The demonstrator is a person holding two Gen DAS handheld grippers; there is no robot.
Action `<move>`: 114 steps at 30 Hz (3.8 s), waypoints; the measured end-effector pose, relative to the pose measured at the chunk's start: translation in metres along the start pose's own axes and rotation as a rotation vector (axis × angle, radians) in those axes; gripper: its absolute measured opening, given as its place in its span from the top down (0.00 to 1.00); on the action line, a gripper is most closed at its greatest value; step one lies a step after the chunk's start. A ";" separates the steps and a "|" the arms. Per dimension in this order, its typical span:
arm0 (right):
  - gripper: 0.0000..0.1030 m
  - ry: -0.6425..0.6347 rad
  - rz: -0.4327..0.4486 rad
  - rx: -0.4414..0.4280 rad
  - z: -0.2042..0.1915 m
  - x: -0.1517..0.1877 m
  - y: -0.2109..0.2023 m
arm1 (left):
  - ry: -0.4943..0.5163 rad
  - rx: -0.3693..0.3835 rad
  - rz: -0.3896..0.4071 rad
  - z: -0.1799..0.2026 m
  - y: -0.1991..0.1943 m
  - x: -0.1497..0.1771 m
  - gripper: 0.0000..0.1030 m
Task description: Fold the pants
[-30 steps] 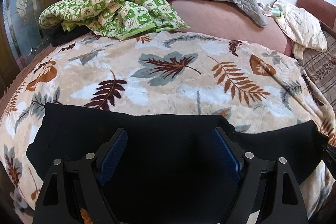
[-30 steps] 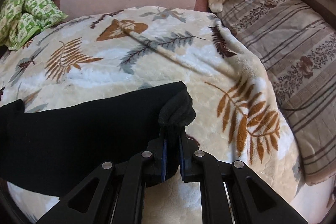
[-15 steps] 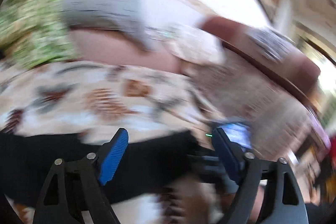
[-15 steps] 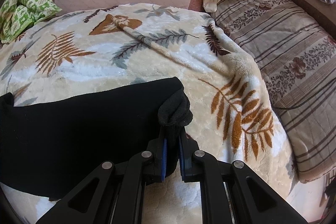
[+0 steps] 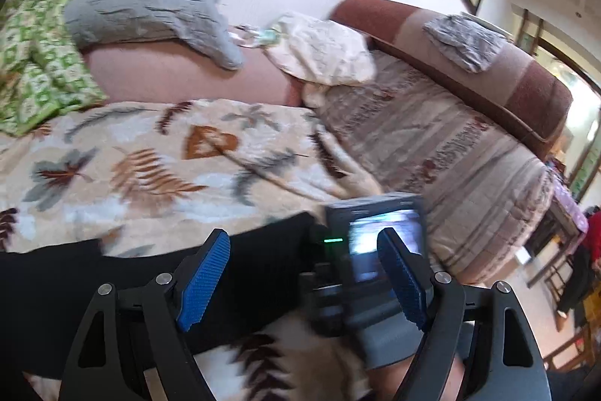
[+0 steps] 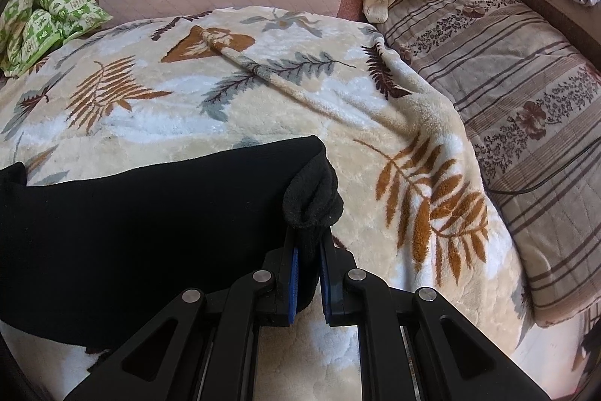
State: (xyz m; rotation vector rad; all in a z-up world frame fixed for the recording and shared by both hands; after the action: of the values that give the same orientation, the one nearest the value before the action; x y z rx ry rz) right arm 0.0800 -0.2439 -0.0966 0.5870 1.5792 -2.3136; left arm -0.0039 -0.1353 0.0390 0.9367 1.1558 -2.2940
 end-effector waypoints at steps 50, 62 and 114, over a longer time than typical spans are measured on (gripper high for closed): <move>0.55 -0.395 0.326 -0.900 -0.214 0.029 -0.113 | -0.583 -0.565 0.313 -0.239 -0.103 0.022 0.22; 0.16 -0.333 0.215 0.172 -0.131 -0.041 -0.099 | -0.595 -0.577 0.317 -0.239 -0.103 0.024 0.22; 0.99 -0.178 0.120 -0.953 -0.086 0.012 -0.045 | -0.400 -0.314 0.034 -0.165 -0.011 0.053 0.91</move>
State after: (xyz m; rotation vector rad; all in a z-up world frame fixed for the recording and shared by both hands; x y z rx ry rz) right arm 0.0643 -0.1477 -0.0928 0.2077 2.1811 -1.2324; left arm 0.0159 0.0027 -0.0637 0.3580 1.2535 -2.0630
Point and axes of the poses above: each gripper's, at about its wrist camera, not at the fingertips, and y roughly the way its jaws point, z to its right, x to its underside, the point moved 6 cm from there along y, roughly the way its jaws point, and after that the axes turned 8 degrees about -y, right-handed, at the moved point
